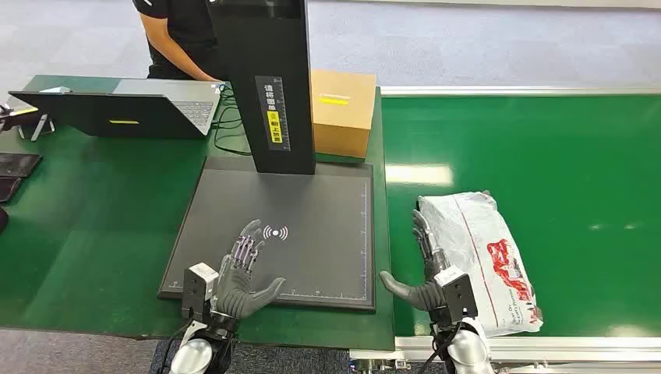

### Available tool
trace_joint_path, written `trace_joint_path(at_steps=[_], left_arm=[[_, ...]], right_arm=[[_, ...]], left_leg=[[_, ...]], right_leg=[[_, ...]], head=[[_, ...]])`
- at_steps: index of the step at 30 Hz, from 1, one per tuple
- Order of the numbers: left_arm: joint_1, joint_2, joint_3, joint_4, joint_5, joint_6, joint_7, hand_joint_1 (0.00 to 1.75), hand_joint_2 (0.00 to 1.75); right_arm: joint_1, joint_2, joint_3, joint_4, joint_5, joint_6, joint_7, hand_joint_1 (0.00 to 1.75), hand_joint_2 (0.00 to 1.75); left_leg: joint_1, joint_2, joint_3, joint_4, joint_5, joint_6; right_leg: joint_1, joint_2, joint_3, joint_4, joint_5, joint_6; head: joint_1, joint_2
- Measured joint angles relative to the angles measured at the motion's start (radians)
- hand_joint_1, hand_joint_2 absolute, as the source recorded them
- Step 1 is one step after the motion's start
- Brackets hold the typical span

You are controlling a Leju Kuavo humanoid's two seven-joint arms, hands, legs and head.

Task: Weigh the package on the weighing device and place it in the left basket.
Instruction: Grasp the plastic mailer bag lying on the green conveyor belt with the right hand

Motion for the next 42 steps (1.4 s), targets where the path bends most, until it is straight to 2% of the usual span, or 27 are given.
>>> trace_joint_path(at_steps=[2, 7, 10, 12, 16, 22, 25, 29, 30, 34, 36, 42], left_arm=[[0.001, 0.000, 0.000, 0.000, 0.000, 0.000, 0.000, 0.00, 1.75], [0.004, 0.000, 0.001, 0.000, -0.002, 0.000, 0.001, 0.00, 1.75], [0.003, 0.000, 0.004, -0.002, -0.011, -0.004, 0.008, 0.00, 1.75], [0.003, 0.000, 0.006, -0.004, -0.017, -0.007, 0.017, 0.00, 1.75], [0.001, 0.000, 0.012, -0.011, -0.023, -0.015, 0.029, 0.00, 1.75], [0.001, -0.001, 0.024, -0.019, -0.037, -0.019, 0.044, 0.00, 1.75], [0.001, -0.003, 0.027, -0.019, -0.043, -0.021, 0.052, 0.00, 1.75], [0.000, -0.009, 0.029, -0.019, -0.047, -0.021, 0.055, 0.00, 1.75], [0.000, -0.009, 0.029, -0.019, -0.047, -0.021, 0.055, 0.00, 1.75], [0.000, -0.010, 0.028, -0.019, -0.047, -0.018, 0.055, 0.00, 1.75], [0.000, -0.010, 0.028, -0.019, -0.047, -0.016, 0.055, 0.00, 1.75], [0.001, -0.010, 0.025, -0.019, -0.040, -0.016, 0.058, 0.00, 1.75]], right_arm=[[-0.001, 0.000, -0.011, -0.007, 0.044, -0.045, 0.005, 0.00, 1.75], [-0.008, -0.008, -0.079, -0.038, 0.296, -0.274, 0.079, 0.00, 1.75], [-0.016, -0.015, -0.143, -0.044, 0.495, -0.360, 0.203, 0.00, 1.75], [-0.025, -0.017, -0.192, -0.042, 0.630, -0.385, 0.302, 0.00, 1.75], [-0.043, -0.017, -0.273, -0.027, 0.757, -0.362, 0.419, 0.00, 1.75], [-0.064, -0.017, -0.335, 0.038, 0.878, -0.222, 0.618, 0.00, 1.75], [-0.079, -0.017, -0.352, 0.091, 0.889, -0.142, 0.666, 0.00, 1.75], [-0.108, -0.017, -0.356, 0.156, 0.888, -0.059, 0.683, 0.00, 1.75], [-0.114, -0.018, -0.357, 0.169, 0.883, -0.041, 0.682, 0.09, 1.75], [-0.128, -0.023, -0.353, 0.209, 0.837, 0.022, 0.664, 1.61, 1.75], [-0.128, -0.026, -0.345, 0.222, 0.817, 0.043, 0.652, 1.75, 1.75], [-0.131, -0.035, -0.316, 0.245, 0.789, 0.057, 0.638, 1.75, 1.75]], left_leg=[[0.000, 0.000, 0.000, 0.000, 0.000, 0.000], [0.000, 0.000, 0.000, 0.000, 0.000, 0.000], [0.000, 0.000, 0.000, 0.000, 0.000, 0.000], [0.000, 0.000, 0.000, 0.000, 0.000, 0.000], [0.000, 0.000, 0.000, 0.000, 0.000, 0.000], [0.000, 0.000, 0.000, 0.000, 0.000, 0.000], [0.000, 0.000, 0.000, 0.000, 0.000, 0.000], [0.000, 0.000, 0.002, 0.000, 0.000, 0.000], [0.000, 0.000, 0.003, 0.000, 0.000, 0.000], [0.000, 0.001, 0.006, 0.000, -0.001, 0.001], [0.000, 0.002, 0.007, 0.000, -0.002, 0.001], [0.000, 0.003, 0.012, 0.000, -0.002, 0.002]], right_leg=[[0.000, 0.000, 0.000, 0.000, 0.000, 0.000], [0.000, 0.000, 0.000, 0.000, 0.000, 0.000], [0.000, 0.000, 0.000, 0.000, 0.000, 0.000], [0.000, 0.000, 0.000, 0.000, 0.000, 0.000], [0.000, 0.000, 0.000, 0.000, 0.000, 0.000], [0.000, 0.000, 0.000, 0.000, 0.000, 0.000], [0.000, 0.000, 0.000, 0.000, 0.000, 0.000], [0.000, 0.000, 0.002, -0.001, 0.000, 0.000], [0.000, 0.000, 0.003, -0.001, 0.000, 0.000], [0.000, 0.001, 0.006, -0.002, 0.000, 0.000], [0.001, 0.001, 0.007, -0.002, 0.000, 0.000], [0.000, 0.002, 0.013, -0.002, -0.001, 0.001]], head=[[0.000, 0.000], [0.000, 0.000], [0.000, 0.000], [0.000, 0.000], [0.000, 0.000], [0.000, 0.000], [0.000, 0.000], [0.000, 0.000], [0.000, 0.000], [0.000, 0.000], [0.000, 0.000], [0.000, 0.000]])
